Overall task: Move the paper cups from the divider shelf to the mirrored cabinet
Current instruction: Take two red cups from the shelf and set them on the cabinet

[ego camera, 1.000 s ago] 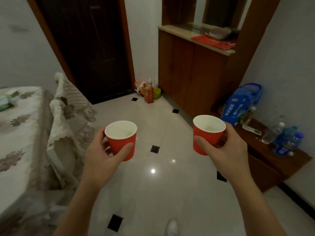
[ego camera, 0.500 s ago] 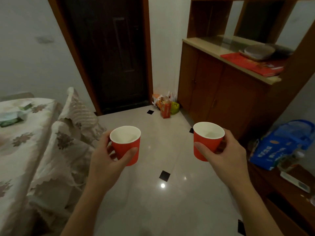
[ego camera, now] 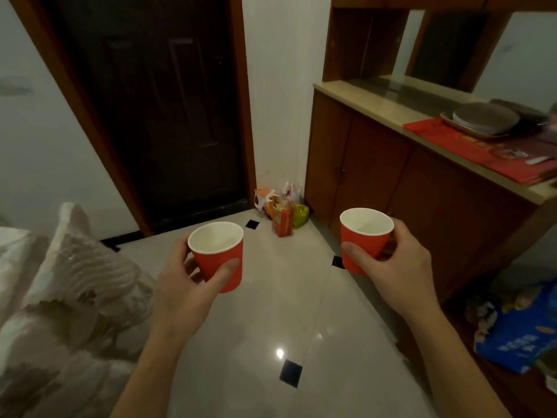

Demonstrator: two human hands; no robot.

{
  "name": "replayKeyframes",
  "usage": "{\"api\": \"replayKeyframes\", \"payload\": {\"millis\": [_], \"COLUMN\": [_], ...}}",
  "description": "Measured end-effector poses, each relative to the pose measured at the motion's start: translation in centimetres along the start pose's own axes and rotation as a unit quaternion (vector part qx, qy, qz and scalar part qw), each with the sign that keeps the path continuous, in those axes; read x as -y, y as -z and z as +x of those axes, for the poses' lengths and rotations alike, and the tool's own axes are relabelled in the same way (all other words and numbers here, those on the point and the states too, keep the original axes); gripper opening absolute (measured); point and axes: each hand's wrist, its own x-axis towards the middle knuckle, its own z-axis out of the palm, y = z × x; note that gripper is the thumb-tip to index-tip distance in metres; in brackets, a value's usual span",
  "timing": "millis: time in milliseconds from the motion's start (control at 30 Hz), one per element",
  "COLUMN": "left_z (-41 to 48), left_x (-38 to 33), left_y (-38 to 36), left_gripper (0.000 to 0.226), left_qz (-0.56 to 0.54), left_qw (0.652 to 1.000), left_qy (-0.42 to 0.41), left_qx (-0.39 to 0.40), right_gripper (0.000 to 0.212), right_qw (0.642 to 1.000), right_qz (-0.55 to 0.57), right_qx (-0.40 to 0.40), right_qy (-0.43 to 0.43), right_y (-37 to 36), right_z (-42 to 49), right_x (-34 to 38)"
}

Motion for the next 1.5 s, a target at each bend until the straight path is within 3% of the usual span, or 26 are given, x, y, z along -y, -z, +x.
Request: {"api": "replayKeyframes", "payload": {"millis": [233,433,600,733,933,1500], "left_z": [12.9,21.9,30.8,38.8,49.6,75.0], "left_x": [3.6,6.7,8.5,8.9,8.4,13.4], "left_y": [-3.7,-8.6,-15.0,-21.1,-29.2,-46.1], "left_gripper": [0.072,0.072,0.066,0.065,0.066,0.066], "left_qz": [-0.010,-0.020,-0.023,-0.021,-0.027,-0.076], "left_qw": [1.000,0.999,0.997,0.996,0.996,0.989], "left_qy": [-0.002,-0.002,-0.020,-0.036,-0.051,-0.048], "left_qx": [0.028,0.048,0.068,0.077,0.075,0.121], "right_gripper": [0.067,0.075,0.072,0.087,0.079,0.073], "right_qw": [1.000,0.999,0.998,0.997,0.997,0.987], "right_qz": [-0.005,-0.019,-0.031,-0.040,-0.039,-0.095], "right_qx": [-0.024,-0.024,-0.038,-0.056,-0.059,-0.113], "right_qy": [-0.011,-0.027,-0.029,-0.036,-0.023,-0.059], "right_y": [-4.9,-8.5,-10.4,-11.4,-11.4,-15.9], "right_z": [10.5,18.6,27.6,36.3,48.9,71.9], "right_x": [-2.6,-6.4,-10.8,-14.3,-18.5,-29.6]}}
